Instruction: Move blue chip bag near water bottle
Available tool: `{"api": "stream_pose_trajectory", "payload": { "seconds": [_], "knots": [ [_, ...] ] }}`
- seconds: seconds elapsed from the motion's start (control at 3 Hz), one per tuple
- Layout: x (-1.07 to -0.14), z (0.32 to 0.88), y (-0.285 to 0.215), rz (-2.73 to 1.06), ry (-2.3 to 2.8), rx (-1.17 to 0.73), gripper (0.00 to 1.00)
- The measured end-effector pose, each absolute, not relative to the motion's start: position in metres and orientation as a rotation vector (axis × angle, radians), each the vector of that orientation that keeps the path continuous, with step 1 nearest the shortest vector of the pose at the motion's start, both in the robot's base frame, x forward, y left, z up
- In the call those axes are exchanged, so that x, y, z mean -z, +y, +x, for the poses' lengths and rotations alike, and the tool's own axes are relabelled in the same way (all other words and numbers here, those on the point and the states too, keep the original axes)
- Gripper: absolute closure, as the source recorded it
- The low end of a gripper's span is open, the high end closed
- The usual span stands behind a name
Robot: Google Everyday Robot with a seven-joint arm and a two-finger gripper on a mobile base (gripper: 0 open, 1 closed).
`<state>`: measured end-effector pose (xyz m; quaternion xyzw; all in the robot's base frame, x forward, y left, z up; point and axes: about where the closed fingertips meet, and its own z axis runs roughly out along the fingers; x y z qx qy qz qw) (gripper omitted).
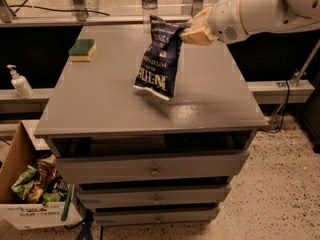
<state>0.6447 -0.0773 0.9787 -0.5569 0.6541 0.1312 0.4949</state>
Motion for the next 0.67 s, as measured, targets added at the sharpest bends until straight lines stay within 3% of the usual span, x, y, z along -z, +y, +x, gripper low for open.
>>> {"api": "stream_pose_trajectory", "payload": {
  "seconds": [0.67],
  "knots": [
    [-1.002, 0.709, -0.139, -1.227, 1.570, -0.164, 1.00]
  ]
}}
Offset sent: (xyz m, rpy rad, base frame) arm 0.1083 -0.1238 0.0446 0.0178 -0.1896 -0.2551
